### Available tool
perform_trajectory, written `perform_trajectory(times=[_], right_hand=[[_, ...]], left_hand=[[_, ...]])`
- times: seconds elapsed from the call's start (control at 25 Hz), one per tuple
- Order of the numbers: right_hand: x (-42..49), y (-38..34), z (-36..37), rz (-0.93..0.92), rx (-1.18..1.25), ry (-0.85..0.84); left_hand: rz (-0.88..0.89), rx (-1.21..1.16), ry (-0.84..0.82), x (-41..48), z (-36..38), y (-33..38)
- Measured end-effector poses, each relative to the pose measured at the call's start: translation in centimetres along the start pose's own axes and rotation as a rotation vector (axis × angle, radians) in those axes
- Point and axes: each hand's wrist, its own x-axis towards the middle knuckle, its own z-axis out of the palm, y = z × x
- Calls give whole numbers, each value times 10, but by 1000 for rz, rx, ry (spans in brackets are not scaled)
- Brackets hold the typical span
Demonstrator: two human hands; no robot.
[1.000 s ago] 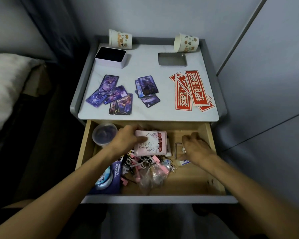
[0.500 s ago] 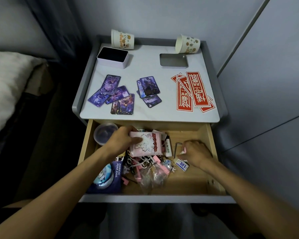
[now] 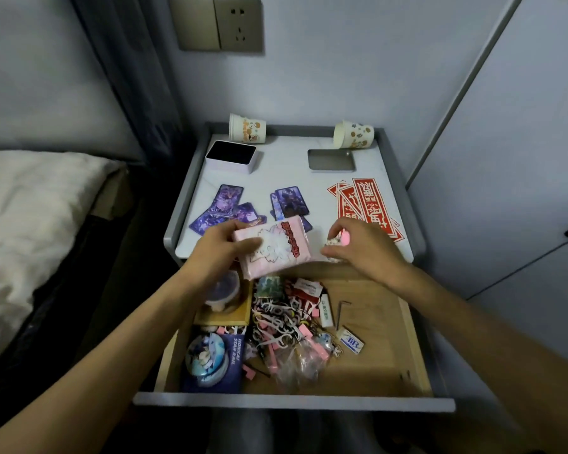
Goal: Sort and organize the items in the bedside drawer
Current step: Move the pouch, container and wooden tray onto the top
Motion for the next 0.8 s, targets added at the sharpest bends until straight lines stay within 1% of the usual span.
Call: perform_trajectory(times=[0.12,0.28,0.32,0.4,0.48,0.56,0.64,0.72,0.8], right_hand=[[52,-7,-12,55,27,-48],[92,-5,-13,106,-39,-116],[97,-4,-14,106,-77,-110],[110,-4,-20,98,-159,-45],[126,-6,-27,86,-139,23],[153,-7,-29,81,-4,27],[181,-6,-26,63,76,22],[211,-3,-22,18,24,85],[239,-2,-18,-72,-79,199]], left_hand=[[-9,-90,89,22,-8,16],[-40,-135,140,69,-7,29],[-44,-147,151,82,-4,33],[-39,-160,173,111,3,39],[-26,-131,193,143,8,42],[9,-21,227,176,16,43],[73,171,276,198,24,44],[155,394,324,213,31,46],[263,551,364,221,36,47]])
